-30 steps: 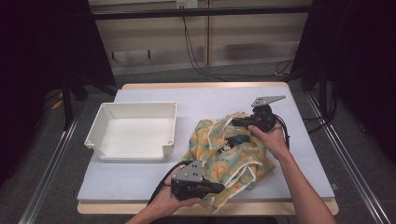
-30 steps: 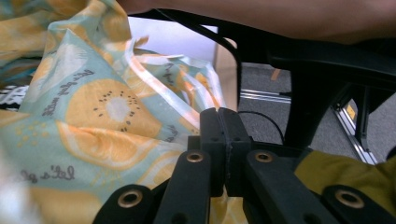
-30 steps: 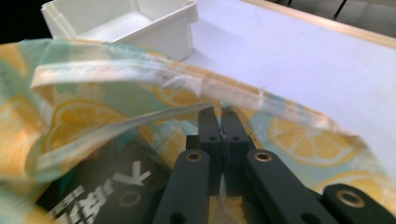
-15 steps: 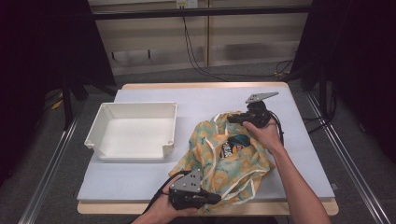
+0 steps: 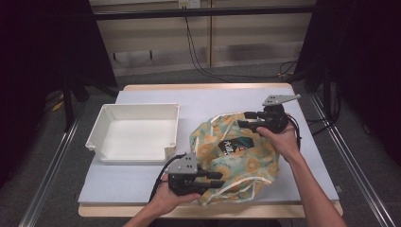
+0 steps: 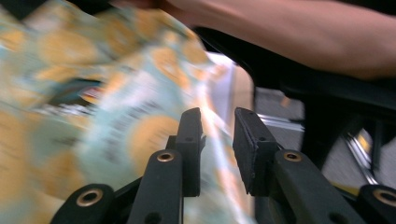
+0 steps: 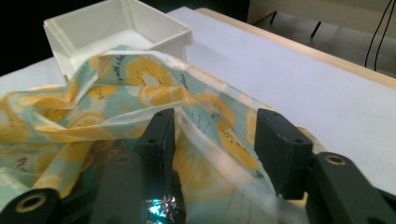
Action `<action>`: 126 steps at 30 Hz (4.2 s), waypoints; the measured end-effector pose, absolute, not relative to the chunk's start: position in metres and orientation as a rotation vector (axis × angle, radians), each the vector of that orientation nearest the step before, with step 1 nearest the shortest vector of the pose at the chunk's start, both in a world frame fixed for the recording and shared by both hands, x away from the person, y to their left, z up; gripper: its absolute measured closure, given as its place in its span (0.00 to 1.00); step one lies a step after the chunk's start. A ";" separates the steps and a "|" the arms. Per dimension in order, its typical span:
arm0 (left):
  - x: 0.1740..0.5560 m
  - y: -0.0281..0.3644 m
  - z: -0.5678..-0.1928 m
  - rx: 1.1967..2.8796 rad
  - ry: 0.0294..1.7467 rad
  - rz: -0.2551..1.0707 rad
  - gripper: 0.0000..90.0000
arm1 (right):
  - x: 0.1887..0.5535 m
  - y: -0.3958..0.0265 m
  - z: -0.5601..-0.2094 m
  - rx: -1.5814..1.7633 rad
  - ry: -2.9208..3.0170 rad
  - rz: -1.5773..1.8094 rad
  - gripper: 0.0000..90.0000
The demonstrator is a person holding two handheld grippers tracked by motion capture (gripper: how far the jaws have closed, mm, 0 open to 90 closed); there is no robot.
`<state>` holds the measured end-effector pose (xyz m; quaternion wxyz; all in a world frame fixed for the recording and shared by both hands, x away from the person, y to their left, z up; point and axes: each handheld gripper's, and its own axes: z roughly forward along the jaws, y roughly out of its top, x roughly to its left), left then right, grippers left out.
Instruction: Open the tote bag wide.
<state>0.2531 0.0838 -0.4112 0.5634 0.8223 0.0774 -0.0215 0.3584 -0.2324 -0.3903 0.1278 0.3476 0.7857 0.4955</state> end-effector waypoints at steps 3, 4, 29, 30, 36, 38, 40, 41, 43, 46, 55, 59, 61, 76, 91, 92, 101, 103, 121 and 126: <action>0.271 0.088 -0.406 1.908 0.235 -0.006 0.80 | 0.350 -0.239 -0.388 1.013 2.266 1.441 0.50; 0.277 0.090 -0.406 1.893 0.265 0.008 0.80 | 0.347 -0.241 -0.388 1.014 2.262 1.443 0.47; 0.329 0.101 -0.433 2.014 0.480 0.216 0.60 | 0.295 -0.278 -0.412 1.115 2.198 1.395 0.91; 0.328 0.101 -0.433 2.015 0.489 0.239 0.67 | 0.294 -0.280 -0.413 1.111 2.184 1.412 0.96; 0.332 0.111 -0.430 1.988 0.510 0.248 0.99 | 0.288 -0.293 -0.414 1.119 2.144 1.459 0.99; 0.334 0.116 -0.427 1.951 0.520 0.216 1.00 | 0.286 -0.297 -0.412 1.123 2.137 1.457 0.99; 0.334 0.121 -0.422 1.926 0.517 0.209 1.00 | 0.285 -0.302 -0.412 1.132 2.115 1.469 0.99; 0.334 0.124 -0.419 1.911 0.515 0.199 1.00 | 0.285 -0.305 -0.412 1.141 2.102 1.477 0.99; 0.334 0.131 -0.413 1.869 0.510 0.188 1.00 | 0.283 -0.311 -0.412 1.155 2.084 1.485 1.00; 0.335 0.144 -0.406 1.827 0.516 0.170 1.00 | 0.282 -0.317 -0.411 1.167 2.065 1.488 1.00; 0.336 0.149 -0.412 1.849 0.525 0.131 1.00 | 0.284 -0.322 -0.419 1.189 2.084 1.465 0.98; 0.333 0.144 -0.414 1.842 0.534 0.124 0.84 | 0.284 -0.319 -0.421 1.172 2.105 1.479 0.85; 0.328 0.141 -0.409 1.844 0.520 0.133 0.80 | 0.283 -0.314 -0.418 1.164 2.106 1.482 0.79; 0.310 0.069 -0.405 1.922 0.339 0.008 0.79 | 0.264 -0.291 -0.388 1.000 2.133 1.565 0.98; 0.338 0.016 -0.429 2.080 0.403 -0.009 0.62 | 0.284 -0.263 -0.413 0.993 2.290 1.422 0.86; 0.338 0.016 -0.430 2.078 0.399 -0.011 0.62 | 0.287 -0.263 -0.415 1.007 2.281 1.411 0.85; 0.329 0.013 -0.436 2.122 0.362 -0.012 0.60 | 0.322 -0.260 -0.431 1.068 2.259 1.316 0.65; 0.329 0.014 -0.437 2.121 0.362 -0.014 0.59 | 0.328 -0.257 -0.433 1.074 2.264 1.305 0.62; 0.307 0.012 -0.430 2.072 0.223 -0.094 0.99 | 0.357 -0.246 -0.451 1.124 2.354 1.262 0.98; 0.294 0.009 -0.424 2.055 0.179 -0.112 0.99 | 0.355 -0.250 -0.444 1.138 2.317 1.312 1.00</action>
